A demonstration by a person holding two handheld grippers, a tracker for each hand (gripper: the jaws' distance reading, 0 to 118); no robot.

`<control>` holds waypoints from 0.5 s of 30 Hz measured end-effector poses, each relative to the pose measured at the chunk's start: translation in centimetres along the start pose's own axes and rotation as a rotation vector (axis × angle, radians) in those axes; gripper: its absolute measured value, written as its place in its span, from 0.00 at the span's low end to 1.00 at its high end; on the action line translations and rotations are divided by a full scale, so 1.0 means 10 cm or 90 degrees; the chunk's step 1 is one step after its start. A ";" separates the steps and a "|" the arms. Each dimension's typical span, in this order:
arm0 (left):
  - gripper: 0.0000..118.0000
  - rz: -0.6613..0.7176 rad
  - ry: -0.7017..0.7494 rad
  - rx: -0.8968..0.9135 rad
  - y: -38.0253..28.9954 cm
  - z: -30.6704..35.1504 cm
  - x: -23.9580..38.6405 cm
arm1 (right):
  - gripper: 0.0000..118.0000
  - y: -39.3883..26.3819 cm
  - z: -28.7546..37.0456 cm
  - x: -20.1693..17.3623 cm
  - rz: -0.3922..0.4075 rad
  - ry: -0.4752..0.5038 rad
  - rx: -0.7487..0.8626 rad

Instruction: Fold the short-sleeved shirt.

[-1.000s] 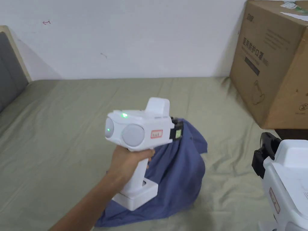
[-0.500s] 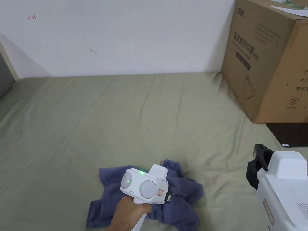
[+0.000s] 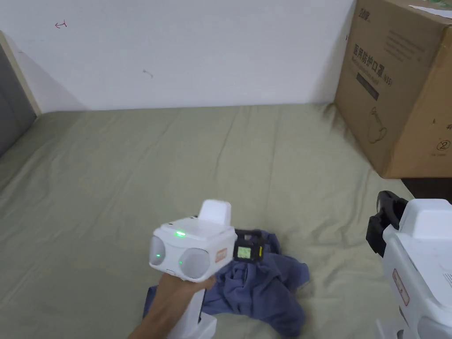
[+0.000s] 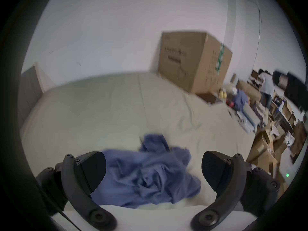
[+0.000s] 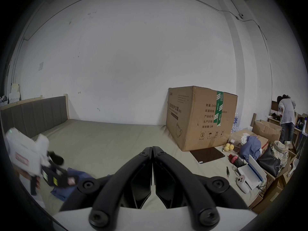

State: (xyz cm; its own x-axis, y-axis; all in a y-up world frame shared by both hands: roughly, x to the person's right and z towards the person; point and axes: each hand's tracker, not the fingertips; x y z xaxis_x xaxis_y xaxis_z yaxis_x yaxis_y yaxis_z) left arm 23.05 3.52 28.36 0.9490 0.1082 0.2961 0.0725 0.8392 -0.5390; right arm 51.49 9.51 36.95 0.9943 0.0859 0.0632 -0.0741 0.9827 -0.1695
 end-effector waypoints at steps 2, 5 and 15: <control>1.00 0.000 0.036 0.069 0.13 0.28 -0.11 | 0.00 0.06 0.00 -0.04 0.001 0.005 0.008; 1.00 0.022 0.097 0.142 0.23 0.57 -0.33 | 0.00 0.13 0.01 -0.11 0.006 0.013 0.021; 0.74 0.012 0.240 0.321 0.13 1.18 -0.84 | 0.00 0.27 0.03 -0.31 0.010 0.038 0.062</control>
State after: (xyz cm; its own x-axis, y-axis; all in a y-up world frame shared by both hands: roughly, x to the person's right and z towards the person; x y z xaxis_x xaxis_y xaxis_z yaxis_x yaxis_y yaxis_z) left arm 11.58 10.00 34.47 0.9983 0.0072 -0.0577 -0.0116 0.9970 -0.0763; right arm 48.16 11.96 36.58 0.9955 0.0946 0.0024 -0.0942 0.9928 -0.0734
